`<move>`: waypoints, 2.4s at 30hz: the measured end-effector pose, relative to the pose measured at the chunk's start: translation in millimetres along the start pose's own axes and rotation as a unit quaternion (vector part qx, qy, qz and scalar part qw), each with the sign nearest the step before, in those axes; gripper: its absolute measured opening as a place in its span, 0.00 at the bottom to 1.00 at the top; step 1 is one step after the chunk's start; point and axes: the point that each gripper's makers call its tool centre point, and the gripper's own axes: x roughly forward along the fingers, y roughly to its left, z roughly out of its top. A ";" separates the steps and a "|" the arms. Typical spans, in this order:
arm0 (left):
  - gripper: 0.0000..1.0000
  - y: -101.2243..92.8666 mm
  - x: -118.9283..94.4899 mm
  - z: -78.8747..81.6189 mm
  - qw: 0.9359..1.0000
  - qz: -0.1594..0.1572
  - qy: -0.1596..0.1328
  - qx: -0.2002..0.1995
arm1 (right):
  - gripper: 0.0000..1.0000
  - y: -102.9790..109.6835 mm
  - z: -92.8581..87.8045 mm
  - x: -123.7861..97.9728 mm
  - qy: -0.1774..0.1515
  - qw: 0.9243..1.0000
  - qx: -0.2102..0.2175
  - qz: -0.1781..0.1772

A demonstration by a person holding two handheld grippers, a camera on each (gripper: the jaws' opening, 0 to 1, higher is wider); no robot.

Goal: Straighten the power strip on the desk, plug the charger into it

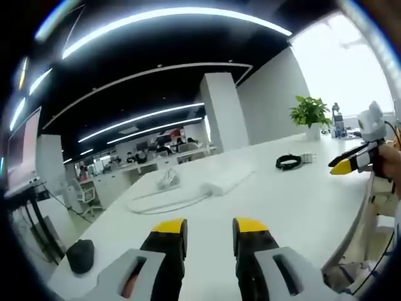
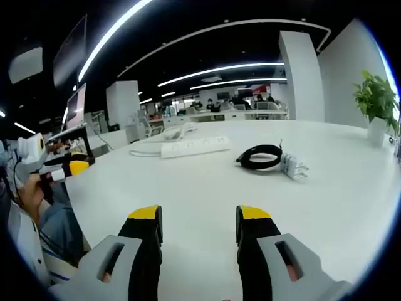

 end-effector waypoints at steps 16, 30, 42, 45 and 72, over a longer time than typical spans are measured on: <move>0.29 -3.8 2.3 -2.7 1.000 -0.008 0.005 0.008 | 0.47 -0.9 -0.8 0.4 0.002 1.000 0.000 -0.002; 0.28 -12.3 6.1 -4.8 1.000 -0.024 0.014 0.015 | 0.47 -4.9 -1.2 0.6 0.004 1.000 -0.001 -0.004; 0.28 -11.1 7.9 -6.3 0.999 -0.021 0.019 0.019 | 0.47 -4.4 -0.8 3.5 0.006 1.000 -0.003 -0.002; 0.28 -10.2 8.4 -6.1 1.000 -0.021 0.018 0.016 | 0.47 -4.2 -0.1 4.4 0.006 1.000 -0.004 -0.002; 0.26 -14.6 24.2 -9.9 0.999 -0.037 0.013 -0.011 | 0.46 -12.1 10.4 19.2 0.003 0.999 -0.035 0.007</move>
